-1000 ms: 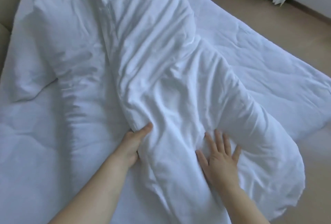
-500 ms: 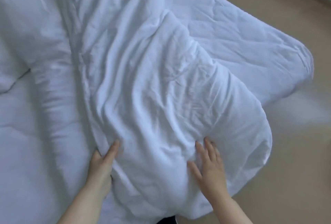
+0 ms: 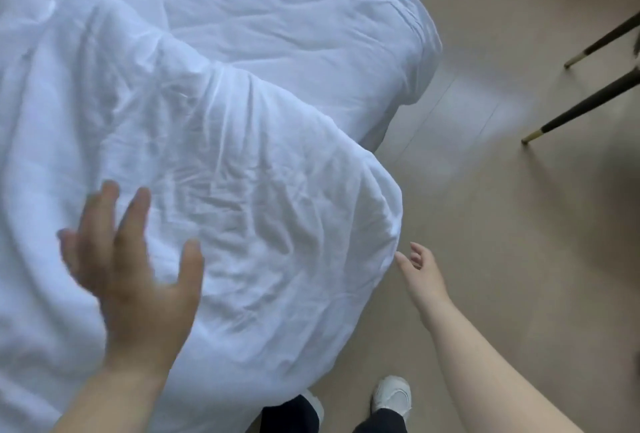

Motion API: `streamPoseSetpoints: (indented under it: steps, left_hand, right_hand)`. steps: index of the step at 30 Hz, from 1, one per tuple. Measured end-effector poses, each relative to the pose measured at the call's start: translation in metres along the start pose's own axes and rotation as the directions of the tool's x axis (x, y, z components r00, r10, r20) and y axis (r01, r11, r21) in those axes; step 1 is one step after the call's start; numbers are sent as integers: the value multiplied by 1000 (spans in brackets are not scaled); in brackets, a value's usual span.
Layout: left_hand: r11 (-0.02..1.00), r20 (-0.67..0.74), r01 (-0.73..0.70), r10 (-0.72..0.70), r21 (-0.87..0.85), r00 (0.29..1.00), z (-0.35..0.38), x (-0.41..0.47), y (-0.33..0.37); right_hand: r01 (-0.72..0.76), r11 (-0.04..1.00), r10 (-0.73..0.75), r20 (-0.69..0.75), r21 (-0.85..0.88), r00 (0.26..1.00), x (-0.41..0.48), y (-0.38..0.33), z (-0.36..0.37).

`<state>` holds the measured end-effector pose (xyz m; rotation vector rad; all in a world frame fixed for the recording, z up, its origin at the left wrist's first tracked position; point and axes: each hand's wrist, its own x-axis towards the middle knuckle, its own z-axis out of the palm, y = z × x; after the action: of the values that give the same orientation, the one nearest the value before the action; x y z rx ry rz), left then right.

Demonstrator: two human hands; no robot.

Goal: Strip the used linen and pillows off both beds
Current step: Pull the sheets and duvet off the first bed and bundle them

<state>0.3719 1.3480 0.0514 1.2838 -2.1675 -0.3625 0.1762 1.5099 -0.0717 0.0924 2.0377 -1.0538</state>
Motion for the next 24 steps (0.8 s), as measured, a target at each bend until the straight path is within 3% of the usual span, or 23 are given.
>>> streamPoseSetpoints:
  steps: [2, 3, 6, 10, 14, 18, 20, 22, 24]
  left_hand:
    - [933, 16, -335, 336, 128, 942, 48, 24, 4]
    - [913, 39, -375, 374, 160, 927, 73, 35, 0]
    - [903, 117, -331, 310, 275, 943, 118, 41, -32]
    - [853, 136, -383, 358, 355, 924, 132, 38, -52]
    - [836, 100, -417, 410, 356, 907, 142, 43, -60]
    - [836, 53, -442, 451, 325, 891, 148, 45, -61]
    - [842, 55, -434, 441, 320, 896, 148, 44, -61]
    - [866, 100, -390, 379, 313, 920, 149, 43, -66]
    - [892, 166, -322, 282, 318, 945, 149, 44, -70]
  right_hand:
    - [24, 1000, -24, 28, 12, 999, 12, -9, -9]
    - [30, 999, -31, 42, 28, 999, 19, -13, -14]
    - [72, 995, -76, 53, 70, 996, 45, -22, -29]
    - [186, 981, -190, 68, 55, 979, 87, -52, -21]
    - [302, 953, -290, 270, -3, 918, 125, -95, 18]
    - [226, 929, -34, 540, -294, 841, 124, -85, 34]
    - [201, 908, 97, 653, -367, 751, 112, -70, 29]
    - [198, 927, 106, 729, -319, 677, 98, -53, 14]
    - [110, 971, 86, 737, -214, 670, 85, -37, -1]
